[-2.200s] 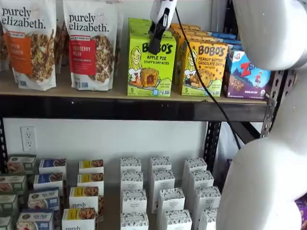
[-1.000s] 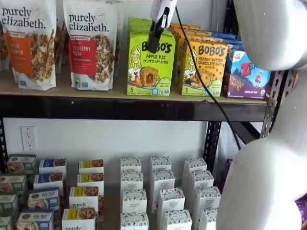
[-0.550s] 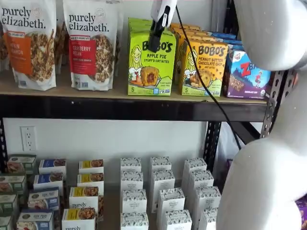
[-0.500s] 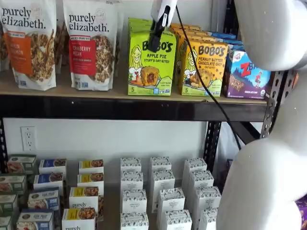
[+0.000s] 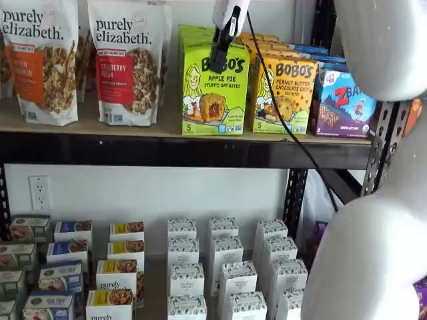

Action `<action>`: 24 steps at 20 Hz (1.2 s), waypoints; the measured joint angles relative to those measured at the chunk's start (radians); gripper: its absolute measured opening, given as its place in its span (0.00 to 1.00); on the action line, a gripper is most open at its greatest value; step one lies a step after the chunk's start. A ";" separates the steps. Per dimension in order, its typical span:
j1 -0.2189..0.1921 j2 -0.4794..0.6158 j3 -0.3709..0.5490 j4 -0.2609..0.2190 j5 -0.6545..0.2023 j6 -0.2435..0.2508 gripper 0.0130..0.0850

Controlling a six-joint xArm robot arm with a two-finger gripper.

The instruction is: Pick the green box on the top shelf, the fourth from the left

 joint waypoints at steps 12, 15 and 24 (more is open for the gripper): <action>0.009 -0.047 0.010 0.002 0.060 0.018 0.11; 0.006 -0.062 0.017 0.005 0.067 0.018 0.11; -0.008 -0.098 0.035 0.009 0.086 0.009 0.11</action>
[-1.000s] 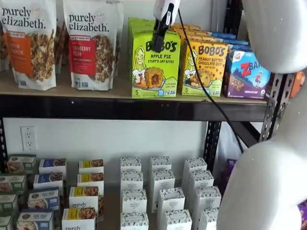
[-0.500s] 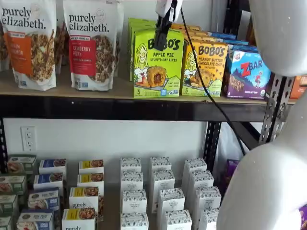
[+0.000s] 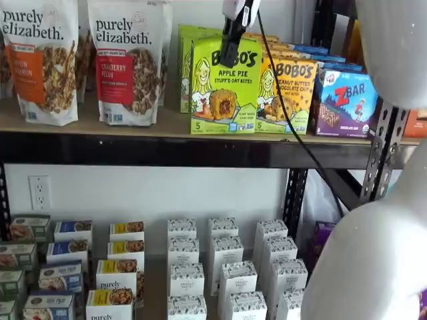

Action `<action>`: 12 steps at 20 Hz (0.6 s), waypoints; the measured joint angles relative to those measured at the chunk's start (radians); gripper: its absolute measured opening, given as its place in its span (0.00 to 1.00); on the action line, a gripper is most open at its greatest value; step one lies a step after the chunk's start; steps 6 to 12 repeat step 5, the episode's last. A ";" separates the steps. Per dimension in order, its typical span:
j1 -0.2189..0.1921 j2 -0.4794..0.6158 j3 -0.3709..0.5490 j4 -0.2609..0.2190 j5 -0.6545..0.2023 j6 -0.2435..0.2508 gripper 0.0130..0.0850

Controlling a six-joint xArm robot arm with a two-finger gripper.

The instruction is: Pick the green box on the top shelf, the fourth from the left

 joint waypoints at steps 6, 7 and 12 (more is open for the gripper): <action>-0.008 -0.026 0.021 0.003 0.003 -0.006 0.11; -0.008 -0.026 0.021 0.003 0.003 -0.006 0.11; -0.008 -0.026 0.021 0.003 0.003 -0.006 0.11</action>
